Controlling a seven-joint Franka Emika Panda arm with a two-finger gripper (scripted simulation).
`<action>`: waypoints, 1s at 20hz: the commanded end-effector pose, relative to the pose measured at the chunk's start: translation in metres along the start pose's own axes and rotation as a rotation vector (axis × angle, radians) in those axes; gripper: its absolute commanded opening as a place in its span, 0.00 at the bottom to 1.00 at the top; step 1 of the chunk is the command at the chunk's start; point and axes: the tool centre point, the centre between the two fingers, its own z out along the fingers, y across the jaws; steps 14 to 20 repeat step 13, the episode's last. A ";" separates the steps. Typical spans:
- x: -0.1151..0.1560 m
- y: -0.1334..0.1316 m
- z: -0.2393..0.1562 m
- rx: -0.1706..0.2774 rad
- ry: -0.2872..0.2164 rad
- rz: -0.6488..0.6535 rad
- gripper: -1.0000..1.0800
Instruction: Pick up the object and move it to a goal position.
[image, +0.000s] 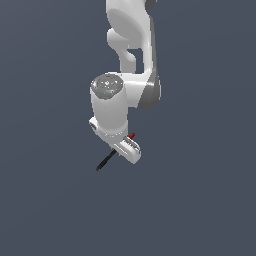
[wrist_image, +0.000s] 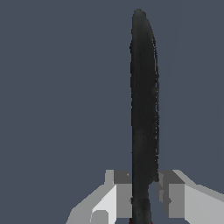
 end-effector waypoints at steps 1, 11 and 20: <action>0.003 0.011 -0.021 0.000 -0.001 0.000 0.00; 0.012 0.032 -0.064 -0.002 0.000 -0.001 0.00; 0.013 0.032 -0.065 -0.002 0.000 -0.001 0.00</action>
